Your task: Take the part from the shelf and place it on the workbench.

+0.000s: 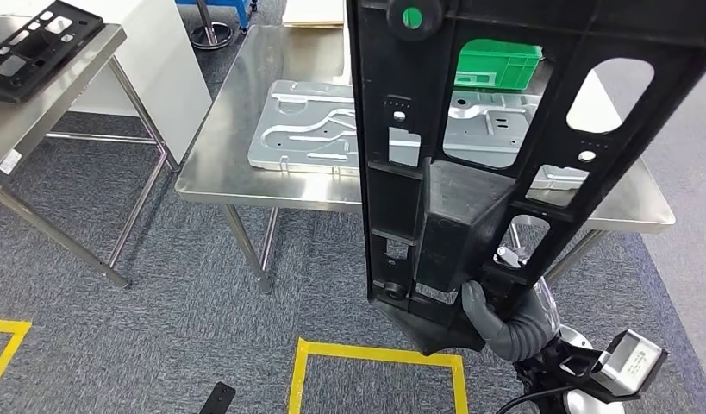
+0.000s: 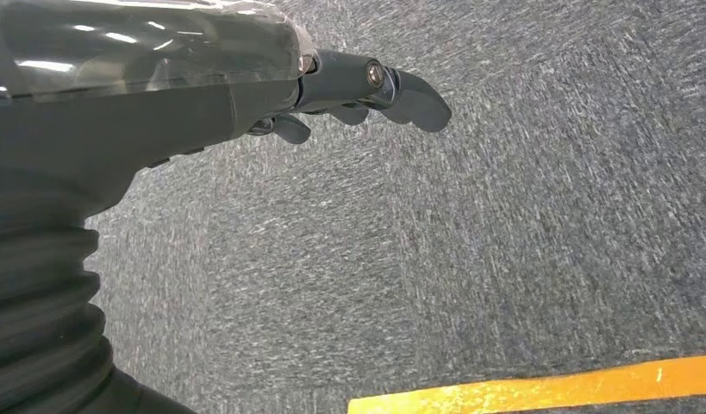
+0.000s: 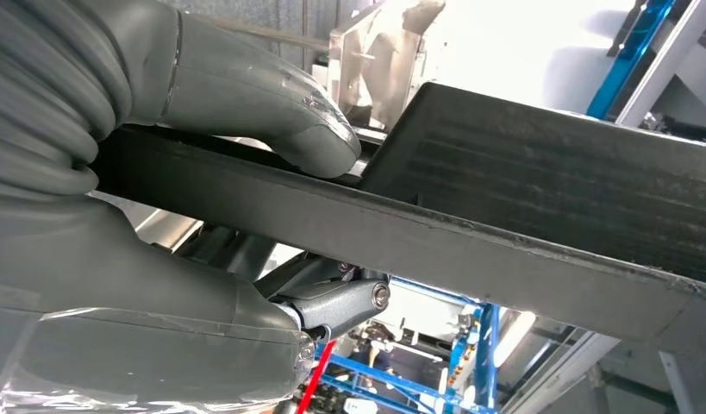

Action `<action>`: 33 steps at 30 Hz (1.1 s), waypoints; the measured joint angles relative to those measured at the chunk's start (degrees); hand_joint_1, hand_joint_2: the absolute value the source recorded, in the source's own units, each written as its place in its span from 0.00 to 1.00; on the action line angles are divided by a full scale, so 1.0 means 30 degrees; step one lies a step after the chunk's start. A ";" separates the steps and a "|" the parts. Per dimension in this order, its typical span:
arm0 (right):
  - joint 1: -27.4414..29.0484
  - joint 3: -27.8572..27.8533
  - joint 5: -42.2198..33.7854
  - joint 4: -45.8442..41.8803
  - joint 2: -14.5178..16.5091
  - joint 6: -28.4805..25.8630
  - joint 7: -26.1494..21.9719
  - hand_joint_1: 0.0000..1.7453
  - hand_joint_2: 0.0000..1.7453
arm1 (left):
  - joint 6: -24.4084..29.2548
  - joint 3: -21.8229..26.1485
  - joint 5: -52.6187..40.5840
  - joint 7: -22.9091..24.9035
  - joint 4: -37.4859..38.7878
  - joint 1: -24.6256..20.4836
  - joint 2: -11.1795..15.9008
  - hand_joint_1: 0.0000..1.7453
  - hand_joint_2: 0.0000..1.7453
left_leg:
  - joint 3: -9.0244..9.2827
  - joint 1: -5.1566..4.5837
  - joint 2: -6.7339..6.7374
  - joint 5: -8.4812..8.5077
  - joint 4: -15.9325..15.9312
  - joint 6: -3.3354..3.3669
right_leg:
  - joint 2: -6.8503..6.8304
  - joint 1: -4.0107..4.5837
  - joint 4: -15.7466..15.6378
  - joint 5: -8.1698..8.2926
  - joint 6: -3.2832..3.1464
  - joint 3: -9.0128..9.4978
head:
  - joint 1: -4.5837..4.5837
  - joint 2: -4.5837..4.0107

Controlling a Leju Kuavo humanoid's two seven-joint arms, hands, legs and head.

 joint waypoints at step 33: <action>0.0583 -0.0157 0.0270 -0.0255 -0.0248 -0.0241 -0.0439 1.00 1.00 | -0.0175 0.0004 -0.0403 0.0415 0.0000 -0.0195 -0.0087 0.00 1.00 | 0.0129 -0.0165 -0.0008 -0.0249 0.0161 0.0061 | 0.0050 0.0241 -0.2601 0.1678 -0.0297 0.0584 | -0.0005 0.0000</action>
